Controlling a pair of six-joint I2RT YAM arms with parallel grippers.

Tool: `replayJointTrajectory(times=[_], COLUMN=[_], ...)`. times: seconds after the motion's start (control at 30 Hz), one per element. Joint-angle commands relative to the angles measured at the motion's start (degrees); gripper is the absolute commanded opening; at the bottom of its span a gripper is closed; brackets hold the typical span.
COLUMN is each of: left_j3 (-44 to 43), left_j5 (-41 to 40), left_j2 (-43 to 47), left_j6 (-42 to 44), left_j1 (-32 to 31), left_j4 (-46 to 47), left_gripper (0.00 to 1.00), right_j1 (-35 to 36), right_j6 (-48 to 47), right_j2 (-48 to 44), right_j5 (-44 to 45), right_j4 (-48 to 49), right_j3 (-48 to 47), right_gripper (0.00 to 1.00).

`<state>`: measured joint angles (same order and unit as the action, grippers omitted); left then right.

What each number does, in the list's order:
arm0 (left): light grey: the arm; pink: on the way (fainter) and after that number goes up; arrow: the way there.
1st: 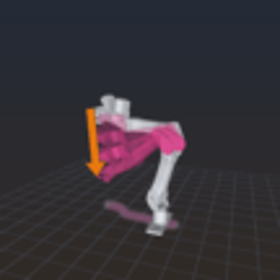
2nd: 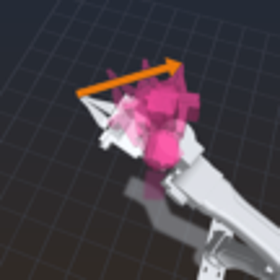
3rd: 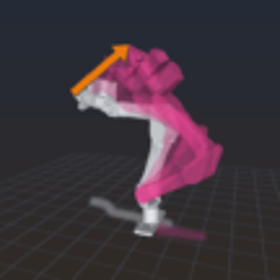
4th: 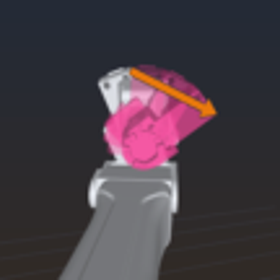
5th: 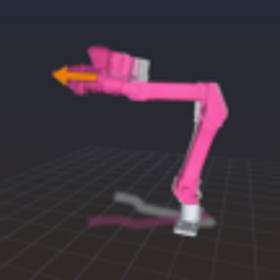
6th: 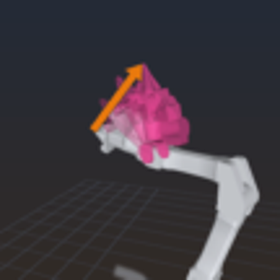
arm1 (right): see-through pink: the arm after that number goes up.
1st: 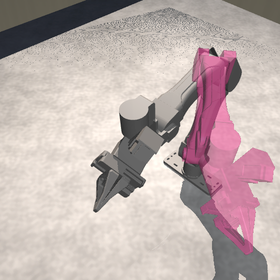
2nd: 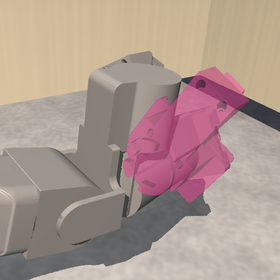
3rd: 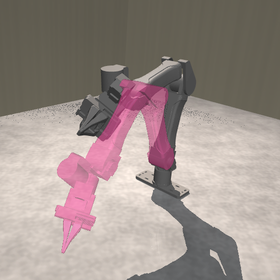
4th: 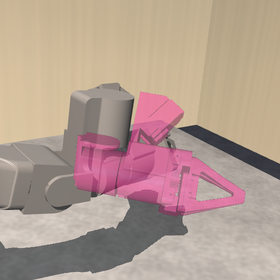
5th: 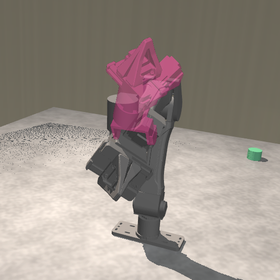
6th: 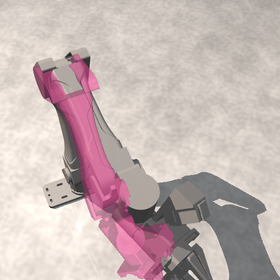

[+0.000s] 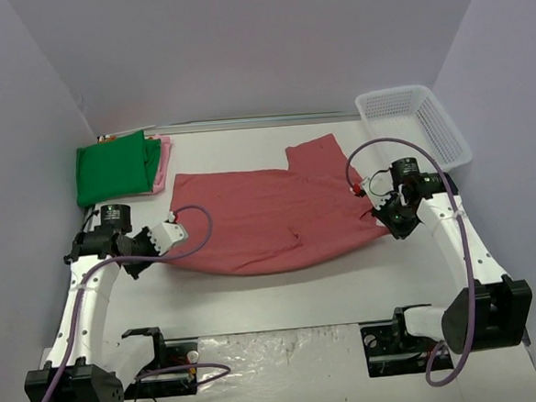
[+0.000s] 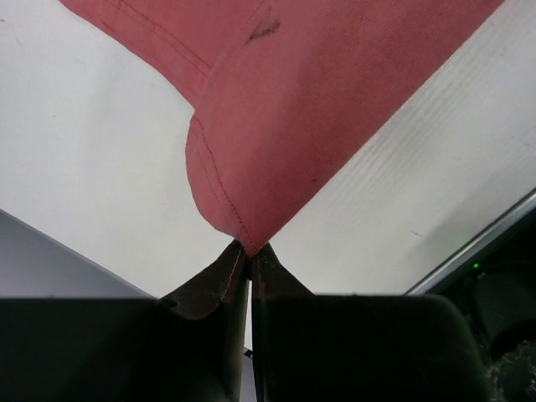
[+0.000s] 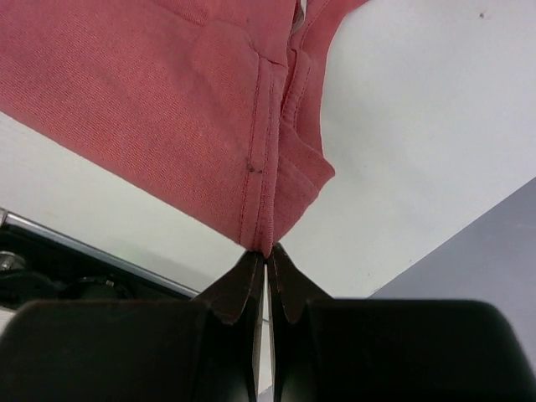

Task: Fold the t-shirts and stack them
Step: Fold the flattened tshirt in 1/3 of the way

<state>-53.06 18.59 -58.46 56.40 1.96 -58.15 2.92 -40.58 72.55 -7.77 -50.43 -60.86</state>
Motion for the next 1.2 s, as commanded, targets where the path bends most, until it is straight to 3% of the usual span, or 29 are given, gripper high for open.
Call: replayJointTrajectory(times=[0.0, 0.37, 0.4, 0.47, 0.53, 0.57, 0.6, 0.77, 0.87, 1.03, 1.17], left_j3=[-2.49, -5.39, -5.48, -5.56, -6.0, -6.35, -7.05, -9.78, -11.27, -15.05, -23.2], left_j5=[1.36, 5.31, 5.4, 6.19, 7.07, 7.42, 7.69, 8.3, 9.71, 13.92, 27.68], left_j2=[2.64, 4.76, 4.76, 4.58, 4.41, 4.4, 4.32, 3.88, 2.39, -4.9, -19.48], left_j6=[2.66, 5.65, 5.74, 6.69, 9.06, 9.6, 10.13, 12.24, 9.26, -7.58, -16.74], left_j1=[0.33, 0.42, 0.42, 0.42, 0.33, 0.33, 0.33, 0.42, 0.42, 0.77, 2.52], left_j4=[-7.58, -16.37, -16.9, -19.09, -21.38, -23.74, -24.63, -27.8, -24.04, -7.11, 0.39], left_gripper=[0.02, 0.03, 0.07, 0.23, 0.3, 0.33, 0.44, 0.47, 0.47, 0.5, 0.51], right_j1=[-0.54, -0.54, -0.46, -0.54, -0.46, -0.54, -0.54, -0.54, -0.46, -0.46, -0.46], right_j6=[-1.69, -3.72, -4.07, -4.68, -5.21, -6.17, -6.27, -7.06, -6.97, 0.13, 6.11], right_j2=[-3.82, -7.95, -8.22, -8.92, -9.45, -9.62, -9.71, -7.87, -5.41, 2.67, 13.2], right_j5=[0.39, -2.68, -3.12, -3.39, -3.83, -4.01, -3.75, -2.43, -2.43, -3.3, -8.38], right_j4=[-7.48, -13.55, -14.59, -15.3, -16.27, -16.71, -17.06, -17.33, -15.84, -4.52, 1.82], right_j3=[0.83, 1.88, 2.06, 2.06, 1.8, 1.54, 1.1, -0.83, -4.69, -13.22, -24.35], right_gripper=[0.0, 0.0, 0.0, 0.1, 0.4, 0.45, 0.5, 0.52, 0.52, 0.52, 0.52])
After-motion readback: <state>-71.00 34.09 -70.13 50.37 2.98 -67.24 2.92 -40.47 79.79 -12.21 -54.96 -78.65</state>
